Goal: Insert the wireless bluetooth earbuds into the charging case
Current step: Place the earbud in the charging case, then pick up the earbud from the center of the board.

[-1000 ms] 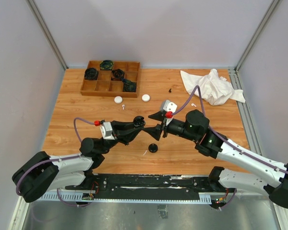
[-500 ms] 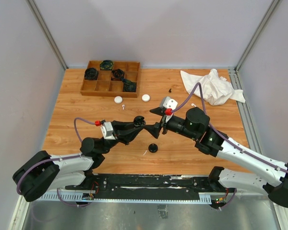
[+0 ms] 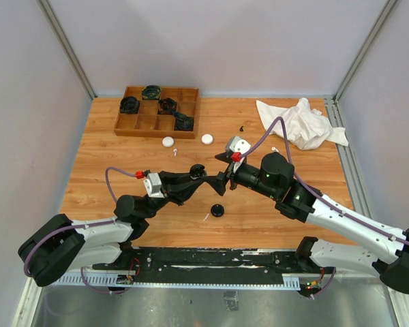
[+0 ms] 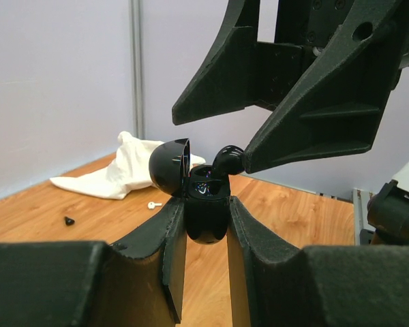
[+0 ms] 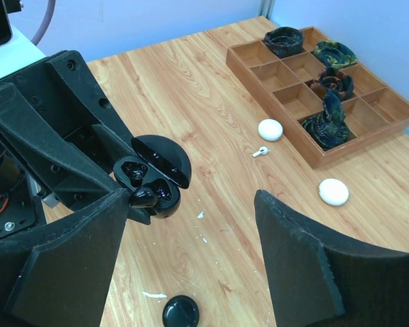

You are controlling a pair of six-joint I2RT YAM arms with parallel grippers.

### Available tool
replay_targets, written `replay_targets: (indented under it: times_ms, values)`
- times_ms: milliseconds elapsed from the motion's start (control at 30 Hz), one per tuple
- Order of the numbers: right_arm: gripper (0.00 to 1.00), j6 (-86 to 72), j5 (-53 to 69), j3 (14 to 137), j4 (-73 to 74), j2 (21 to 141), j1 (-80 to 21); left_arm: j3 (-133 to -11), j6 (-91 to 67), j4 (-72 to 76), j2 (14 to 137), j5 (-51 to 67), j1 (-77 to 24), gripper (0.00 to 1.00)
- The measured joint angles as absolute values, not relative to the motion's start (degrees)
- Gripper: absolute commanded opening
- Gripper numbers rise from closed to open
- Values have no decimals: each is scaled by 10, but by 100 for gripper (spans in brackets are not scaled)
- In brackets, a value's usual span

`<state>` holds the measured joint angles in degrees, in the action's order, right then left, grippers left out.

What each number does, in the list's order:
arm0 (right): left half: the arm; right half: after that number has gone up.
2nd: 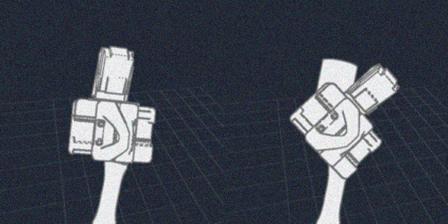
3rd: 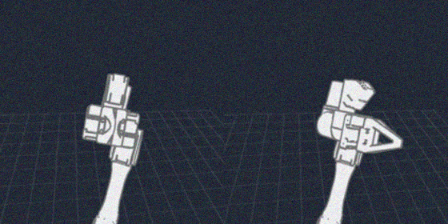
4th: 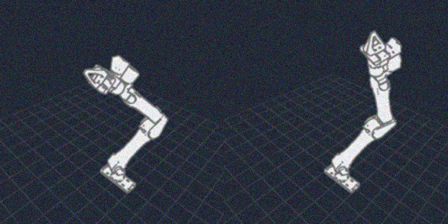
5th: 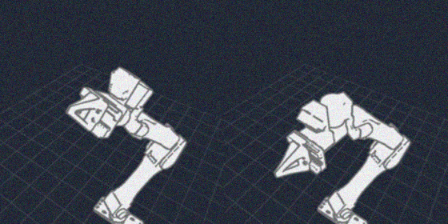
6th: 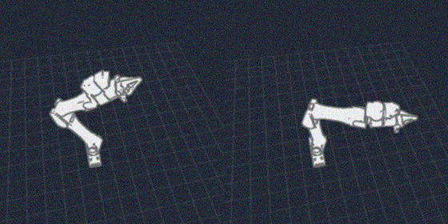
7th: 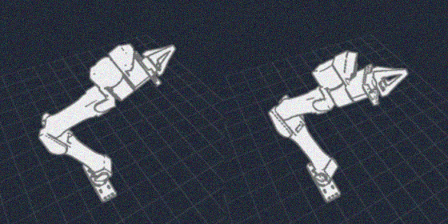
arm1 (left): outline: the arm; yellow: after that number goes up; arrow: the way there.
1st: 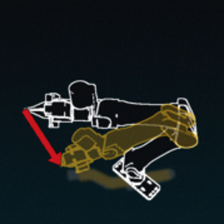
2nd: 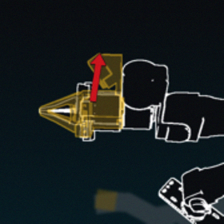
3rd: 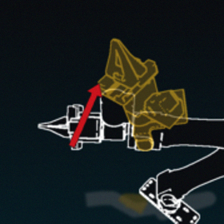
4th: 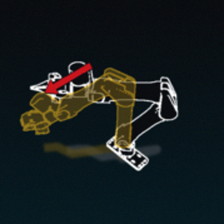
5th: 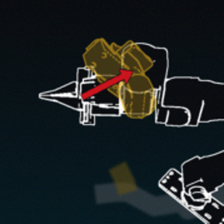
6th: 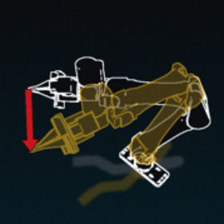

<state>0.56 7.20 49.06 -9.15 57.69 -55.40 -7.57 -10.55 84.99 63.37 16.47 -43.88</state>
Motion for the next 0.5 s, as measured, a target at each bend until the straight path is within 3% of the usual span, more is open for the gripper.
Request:
replay_targets:
  times_ms: [500]
  values:
    - [76,36,24,490,-67,562,-554,-76,-108,855,634,179,-439,0]
